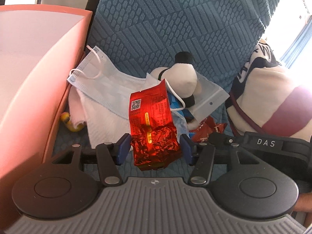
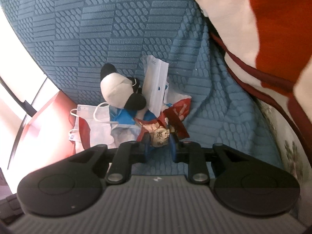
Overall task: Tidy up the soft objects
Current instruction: 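Carry the red packet with the left tool while the right tool carries the wrapper over the pink box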
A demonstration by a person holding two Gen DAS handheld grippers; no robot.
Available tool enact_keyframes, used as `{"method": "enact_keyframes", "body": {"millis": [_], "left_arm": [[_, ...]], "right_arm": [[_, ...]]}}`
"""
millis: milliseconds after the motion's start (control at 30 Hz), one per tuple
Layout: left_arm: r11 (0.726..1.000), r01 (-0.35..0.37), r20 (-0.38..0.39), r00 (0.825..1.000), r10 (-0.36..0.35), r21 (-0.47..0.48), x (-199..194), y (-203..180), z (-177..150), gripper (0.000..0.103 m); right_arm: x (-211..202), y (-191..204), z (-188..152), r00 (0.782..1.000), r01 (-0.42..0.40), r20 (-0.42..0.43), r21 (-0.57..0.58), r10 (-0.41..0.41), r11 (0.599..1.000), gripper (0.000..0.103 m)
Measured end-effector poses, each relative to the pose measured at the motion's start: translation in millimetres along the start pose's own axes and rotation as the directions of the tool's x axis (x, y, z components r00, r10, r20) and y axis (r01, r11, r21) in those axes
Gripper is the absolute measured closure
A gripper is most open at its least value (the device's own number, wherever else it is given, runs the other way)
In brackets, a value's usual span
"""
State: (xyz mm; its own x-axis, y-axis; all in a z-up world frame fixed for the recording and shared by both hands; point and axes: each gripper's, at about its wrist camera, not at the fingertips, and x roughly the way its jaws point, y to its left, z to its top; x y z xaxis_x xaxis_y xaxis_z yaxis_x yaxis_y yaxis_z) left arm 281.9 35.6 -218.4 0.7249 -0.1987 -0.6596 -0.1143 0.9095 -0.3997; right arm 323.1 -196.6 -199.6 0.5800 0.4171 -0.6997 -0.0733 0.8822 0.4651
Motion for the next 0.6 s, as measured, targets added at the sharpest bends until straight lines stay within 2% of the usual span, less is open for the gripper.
{"method": "enact_keyframes", "body": {"millis": [300,500,600], "left_arm": [[0.999,0.013,0.012,1.000,-0.013,0.042,-40.0,-2.1,-7.5,0.042],[0.991,0.003,0.001,1.000,-0.003,0.134,-62.9,-14.8,-9.3,0.042],[0.991,0.005,-0.019,1.000,-0.002,0.135,-74.3,-15.3,-14.8,0.042]], "right_arm": [[-32.8,9.1,-18.3,1.000,0.030,-0.001,-0.023,-0.030,0.999,0.079],[-58.8,26.9,-44.2,0.993,0.106,-0.034,-0.084,-0.109,0.991,0.079],[-73.2,38.5,-55.9,0.992,0.120,-0.016,-0.138,-0.124,0.983,0.079]]}}
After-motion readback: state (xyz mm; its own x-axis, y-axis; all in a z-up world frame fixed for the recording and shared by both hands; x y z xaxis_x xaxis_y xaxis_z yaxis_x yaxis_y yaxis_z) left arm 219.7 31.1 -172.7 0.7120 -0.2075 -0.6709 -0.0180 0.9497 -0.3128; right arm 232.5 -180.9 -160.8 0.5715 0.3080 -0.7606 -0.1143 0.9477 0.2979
